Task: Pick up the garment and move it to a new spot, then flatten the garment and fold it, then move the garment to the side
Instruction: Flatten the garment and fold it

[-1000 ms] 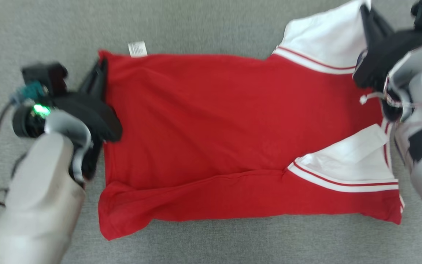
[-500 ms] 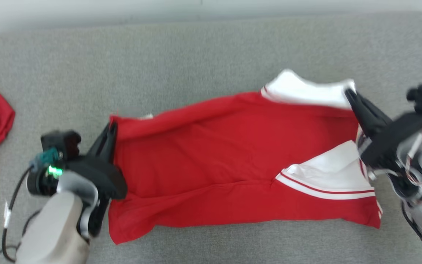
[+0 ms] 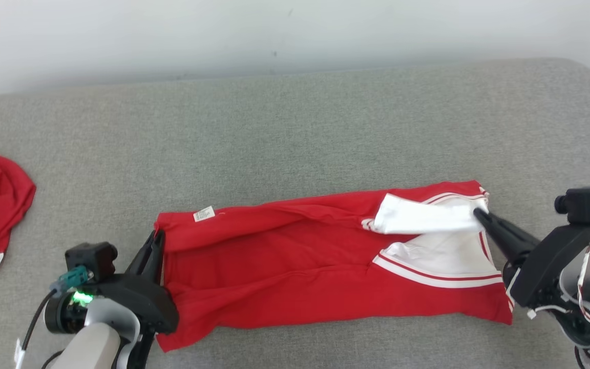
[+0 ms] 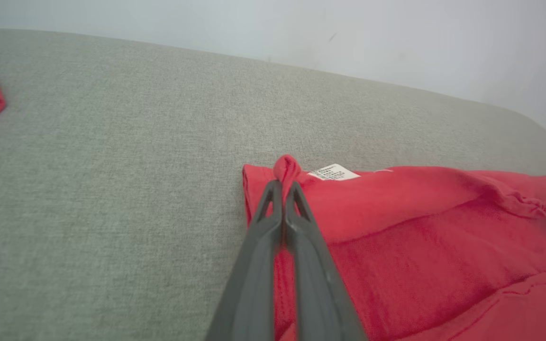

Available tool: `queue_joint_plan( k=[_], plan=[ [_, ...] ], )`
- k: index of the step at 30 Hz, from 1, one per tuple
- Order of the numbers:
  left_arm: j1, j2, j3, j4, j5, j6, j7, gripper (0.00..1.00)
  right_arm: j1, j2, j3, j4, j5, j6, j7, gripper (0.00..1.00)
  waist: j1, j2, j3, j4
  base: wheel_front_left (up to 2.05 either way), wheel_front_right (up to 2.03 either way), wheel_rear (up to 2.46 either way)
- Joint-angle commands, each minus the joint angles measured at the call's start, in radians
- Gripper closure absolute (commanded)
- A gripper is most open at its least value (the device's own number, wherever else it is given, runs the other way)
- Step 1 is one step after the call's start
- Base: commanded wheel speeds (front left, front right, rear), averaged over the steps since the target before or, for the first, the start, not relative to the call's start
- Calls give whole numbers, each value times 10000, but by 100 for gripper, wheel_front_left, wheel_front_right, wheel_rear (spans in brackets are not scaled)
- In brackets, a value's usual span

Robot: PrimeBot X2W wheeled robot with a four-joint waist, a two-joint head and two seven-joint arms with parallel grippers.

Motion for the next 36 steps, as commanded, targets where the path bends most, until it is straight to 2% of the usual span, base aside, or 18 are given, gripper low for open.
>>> queue_joint_plan(
  k=[1, 5, 6, 7, 8, 9, 10, 16, 20, 26, 28, 32, 36],
  plan=[
    [165, 47, 2, 23, -77, 16, -93, 100, 200, 53, -49, -81, 1, -23, 108, 100, 3, 1, -83, -77, 0, 0, 0],
    [395, 0, -23, 172, -152, -11, -144, 100, 553, 123, -126, -333, -188, -23, 543, 100, 3, 1, -131, -122, 0, 0, 0],
    [422, -14, -17, 218, -182, -4, -171, 91, 650, 152, -146, -349, -234, -23, 646, 100, 3, 1, -137, -130, 0, 0, 0],
    [458, -21, -22, 264, -201, 1, -202, 67, 747, 194, -167, -367, -247, -23, 745, 100, 3, 1, -146, -134, 0, 0, 0],
    [497, -28, -32, 312, -201, -5, -233, 0, 848, 239, -157, -376, -260, -23, 900, 72, 3, 1, -161, -134, 0, 0, 0],
    [534, -32, -22, 356, -203, -8, -276, 0, 940, 253, -116, -425, -255, -23, 1084, 21, 3, 1, -177, -133, 0, 0, 0],
    [575, -47, -2, 390, -207, -6, -348, 0, 1003, 253, -126, -471, -282, -23, 1214, 0, 3, 1, -200, -133, 0, 0, 0],
    [1002, -81, 414, 233, -140, 38, -836, 0, 1432, 215, -299, -592, -938, -23, 1480, 0, 3, 1, -485, -107, 0, 0, 0],
    [1606, -205, 1330, -1176, 550, -102, -908, 0, 1797, 302, -731, -713, -1193, -23, 1354, 0, 3, 1, -769, 3, 0, 0, 0],
    [3252, -1002, 3220, -3464, 2064, -563, -899, 0, 2342, 628, -1606, -764, -1458, -23, 1286, 0, 3, 1, -1122, 137, 0, 0, 0],
    [3513, -1177, 3478, -3700, 2308, -650, -899, 0, 2421, 701, -1776, -721, -1521, -23, 1296, 0, 3, 1, -1179, 163, 0, 0, 0],
    [4345, -1760, 4383, -4314, 3097, -975, -899, 0, 2562, 1178, -2443, -522, -1813, -23, 1379, 0, 3, 1, -1318, 209, 0, 0, 0],
    [4880, -2104, 4988, -4548, 3519, -1179, -900, 0, 2386, 1644, -2972, -130, -2227, -23, 1637, 0, 3, 1, -1335, 234, 0, 0, 0]
  ],
)
